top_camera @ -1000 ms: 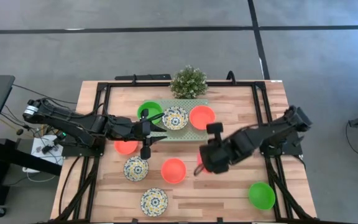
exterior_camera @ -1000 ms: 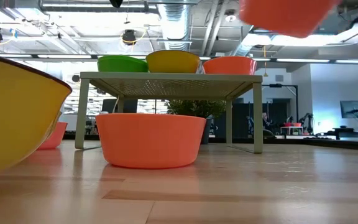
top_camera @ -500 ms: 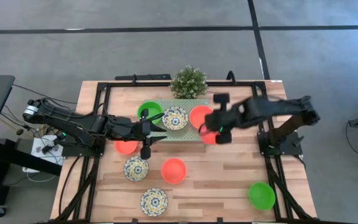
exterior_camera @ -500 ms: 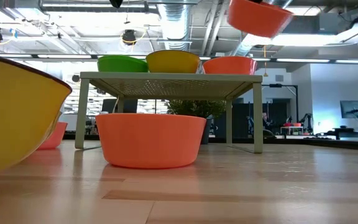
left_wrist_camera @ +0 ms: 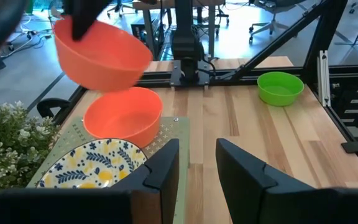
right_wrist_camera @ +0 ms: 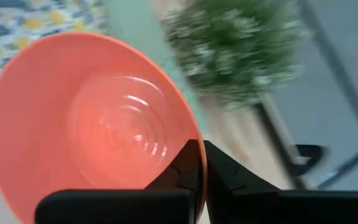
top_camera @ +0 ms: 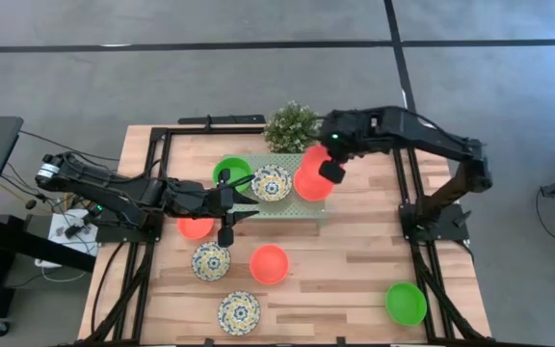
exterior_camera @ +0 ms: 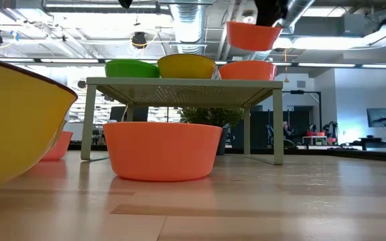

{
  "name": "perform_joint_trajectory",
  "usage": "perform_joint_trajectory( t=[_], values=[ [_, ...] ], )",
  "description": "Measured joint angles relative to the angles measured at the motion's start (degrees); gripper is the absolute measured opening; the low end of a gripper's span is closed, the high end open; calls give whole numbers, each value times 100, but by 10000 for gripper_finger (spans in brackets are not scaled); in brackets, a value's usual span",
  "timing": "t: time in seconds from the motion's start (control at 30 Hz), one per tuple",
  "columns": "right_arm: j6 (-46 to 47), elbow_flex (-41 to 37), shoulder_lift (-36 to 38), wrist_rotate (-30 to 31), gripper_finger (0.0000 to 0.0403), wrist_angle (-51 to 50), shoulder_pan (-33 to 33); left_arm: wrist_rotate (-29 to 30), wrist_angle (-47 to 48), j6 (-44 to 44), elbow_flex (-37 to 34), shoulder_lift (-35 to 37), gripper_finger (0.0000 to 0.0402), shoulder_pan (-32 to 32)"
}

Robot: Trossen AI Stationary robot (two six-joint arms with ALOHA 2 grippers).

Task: Pick & Place Mini bowls
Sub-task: Stack the orange bowl on the orange bowl on the shelf

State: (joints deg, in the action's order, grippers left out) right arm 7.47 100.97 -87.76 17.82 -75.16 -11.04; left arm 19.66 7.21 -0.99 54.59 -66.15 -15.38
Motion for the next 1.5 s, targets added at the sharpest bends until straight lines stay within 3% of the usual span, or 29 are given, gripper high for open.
perform_joint_trajectory(
  t=[0.5,0.97,1.5],
  values=[
    [-351,-4,-810,-590,1,-368,-157,0,0,81,0,0,108,-2],
    [-490,-4,-825,-1221,2,-177,-332,-2,3,195,0,0,108,-2],
    [-837,-456,-830,-1220,2,98,-285,0,4,192,0,0,108,-2]
  ],
)
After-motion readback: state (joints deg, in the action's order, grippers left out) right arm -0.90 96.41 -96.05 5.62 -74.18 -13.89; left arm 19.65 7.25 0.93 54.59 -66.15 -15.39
